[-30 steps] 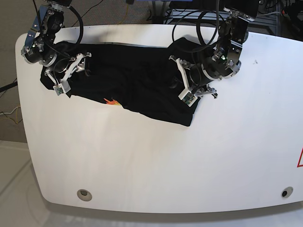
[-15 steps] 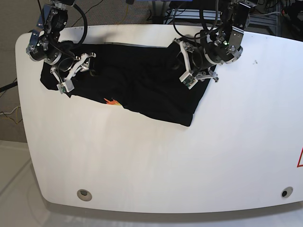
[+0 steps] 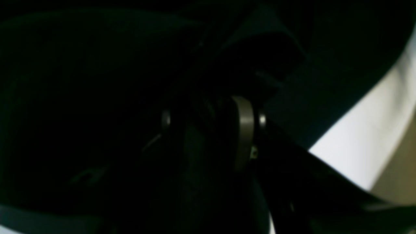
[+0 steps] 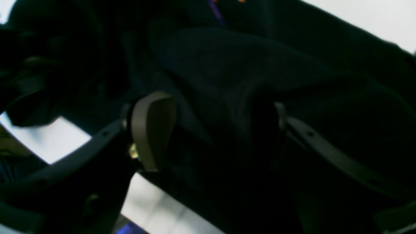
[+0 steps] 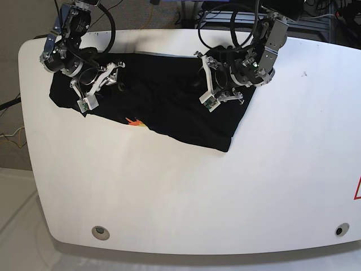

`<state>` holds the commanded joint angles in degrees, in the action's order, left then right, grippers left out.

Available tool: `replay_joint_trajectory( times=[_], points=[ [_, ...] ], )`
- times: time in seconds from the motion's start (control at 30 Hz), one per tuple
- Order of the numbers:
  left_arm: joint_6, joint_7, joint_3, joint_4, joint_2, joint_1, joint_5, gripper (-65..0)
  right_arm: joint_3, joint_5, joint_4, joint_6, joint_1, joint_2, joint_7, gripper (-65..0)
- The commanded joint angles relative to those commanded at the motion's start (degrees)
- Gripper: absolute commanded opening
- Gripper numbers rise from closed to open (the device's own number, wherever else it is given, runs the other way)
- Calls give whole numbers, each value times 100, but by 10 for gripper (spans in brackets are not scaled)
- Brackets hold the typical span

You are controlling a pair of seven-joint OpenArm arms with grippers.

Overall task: Fold the T-shirt properly
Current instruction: 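Pull the shirt bundle away from the base with both grippers, flattening it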

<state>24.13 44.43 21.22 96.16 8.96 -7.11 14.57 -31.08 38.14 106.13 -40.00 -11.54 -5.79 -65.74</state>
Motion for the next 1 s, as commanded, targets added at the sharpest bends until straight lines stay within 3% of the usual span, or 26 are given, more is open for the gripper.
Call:
replay_joint_trajectory(
  times=[0.27, 0.33, 0.47, 0.67, 0.73, 1.0],
  points=[
    [-16, 77, -185, 234, 48, -106, -12, -444, -1220, -28, -335, 0, 21, -76, 36, -251],
    [-28, 46, -207, 377, 103, -172, -10, -434, -1965, -16, -819, 0, 86, -220, 45, -243],
    [-27, 26, -222, 473, 155, -198, -36, -430, -2351, 135, -1326, 0, 133, -436, 33, -216],
    [-30, -50, -219, 522, 228, -258, -81, -424, -2609, 598, -2117, 0, 180, -886, 37, -163],
    [-16, -67, -184, 448, 272, -252, -47, -426, -2760, 984, -2831, 0, 237, -1250, 88, -145],
    [-40, -112, -196, 372, 294, -276, 34, -430, -2192, 1229, -2826, 0, 295, -1330, 64, -153]
  ],
)
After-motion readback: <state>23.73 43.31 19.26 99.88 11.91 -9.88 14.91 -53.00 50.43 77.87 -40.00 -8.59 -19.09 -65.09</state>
